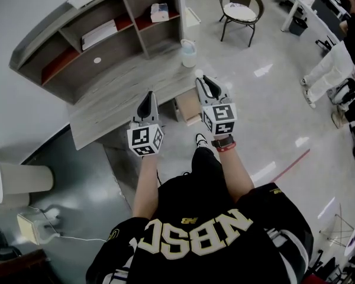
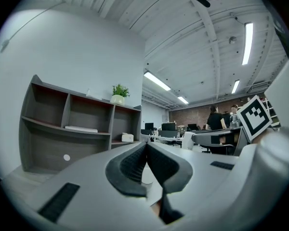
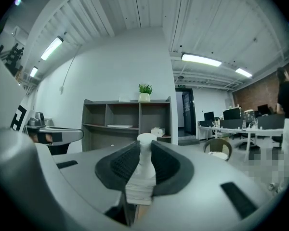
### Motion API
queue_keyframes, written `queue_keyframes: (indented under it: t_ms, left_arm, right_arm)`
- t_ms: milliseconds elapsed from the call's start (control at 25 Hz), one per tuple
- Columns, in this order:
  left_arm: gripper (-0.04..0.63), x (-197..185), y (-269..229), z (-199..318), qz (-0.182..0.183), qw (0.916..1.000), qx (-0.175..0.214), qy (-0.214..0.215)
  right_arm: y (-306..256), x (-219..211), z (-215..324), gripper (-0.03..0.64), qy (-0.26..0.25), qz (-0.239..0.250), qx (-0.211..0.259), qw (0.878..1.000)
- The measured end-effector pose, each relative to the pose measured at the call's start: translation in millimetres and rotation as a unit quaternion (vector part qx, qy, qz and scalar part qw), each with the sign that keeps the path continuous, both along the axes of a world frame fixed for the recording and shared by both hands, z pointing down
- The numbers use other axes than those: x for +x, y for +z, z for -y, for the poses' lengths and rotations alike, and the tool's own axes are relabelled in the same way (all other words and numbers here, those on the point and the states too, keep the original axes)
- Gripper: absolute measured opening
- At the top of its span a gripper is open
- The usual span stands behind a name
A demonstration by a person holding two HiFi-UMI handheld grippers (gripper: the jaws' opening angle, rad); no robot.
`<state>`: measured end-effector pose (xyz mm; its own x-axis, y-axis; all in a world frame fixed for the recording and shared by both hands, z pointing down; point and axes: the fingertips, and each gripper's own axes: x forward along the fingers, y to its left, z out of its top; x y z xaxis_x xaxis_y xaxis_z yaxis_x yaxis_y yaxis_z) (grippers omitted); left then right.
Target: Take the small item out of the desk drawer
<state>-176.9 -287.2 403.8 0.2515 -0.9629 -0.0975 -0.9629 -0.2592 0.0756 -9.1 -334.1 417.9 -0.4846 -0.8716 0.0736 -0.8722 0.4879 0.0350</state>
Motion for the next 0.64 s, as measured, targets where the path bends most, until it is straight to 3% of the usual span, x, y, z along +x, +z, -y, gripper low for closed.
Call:
queue_keyframes:
  t_ms: [640]
  left_arm:
    - [0.015,-2,33,37,-0.019,0.9994,-0.025,0.016]
  right_arm:
    - [38,-8,33,0.083,-0.001,-0.01,-0.034,0.999]
